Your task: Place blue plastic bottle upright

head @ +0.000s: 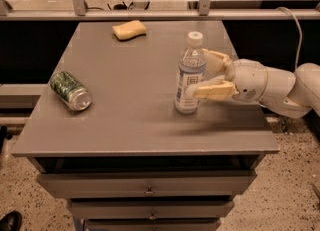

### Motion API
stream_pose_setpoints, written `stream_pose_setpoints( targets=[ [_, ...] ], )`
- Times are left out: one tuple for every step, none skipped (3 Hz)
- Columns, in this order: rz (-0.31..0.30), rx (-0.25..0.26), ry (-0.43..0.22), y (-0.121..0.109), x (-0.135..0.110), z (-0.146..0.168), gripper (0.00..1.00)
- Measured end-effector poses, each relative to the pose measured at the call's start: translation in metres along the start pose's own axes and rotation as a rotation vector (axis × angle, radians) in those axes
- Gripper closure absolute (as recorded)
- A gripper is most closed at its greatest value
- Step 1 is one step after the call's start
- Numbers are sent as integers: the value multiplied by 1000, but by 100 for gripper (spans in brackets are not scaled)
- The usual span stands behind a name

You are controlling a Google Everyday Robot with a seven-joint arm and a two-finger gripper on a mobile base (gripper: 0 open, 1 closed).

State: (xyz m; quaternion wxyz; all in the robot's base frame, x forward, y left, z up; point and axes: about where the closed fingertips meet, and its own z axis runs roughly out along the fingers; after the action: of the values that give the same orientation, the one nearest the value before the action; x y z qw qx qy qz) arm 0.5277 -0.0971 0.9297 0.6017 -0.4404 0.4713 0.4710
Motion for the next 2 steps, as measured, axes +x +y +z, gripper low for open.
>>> stream_pose_setpoints(
  targets=[
    [-15,-5,8,4,1,-7,0],
    [-62,-37,98,3,-6,-19,0]
  ],
)
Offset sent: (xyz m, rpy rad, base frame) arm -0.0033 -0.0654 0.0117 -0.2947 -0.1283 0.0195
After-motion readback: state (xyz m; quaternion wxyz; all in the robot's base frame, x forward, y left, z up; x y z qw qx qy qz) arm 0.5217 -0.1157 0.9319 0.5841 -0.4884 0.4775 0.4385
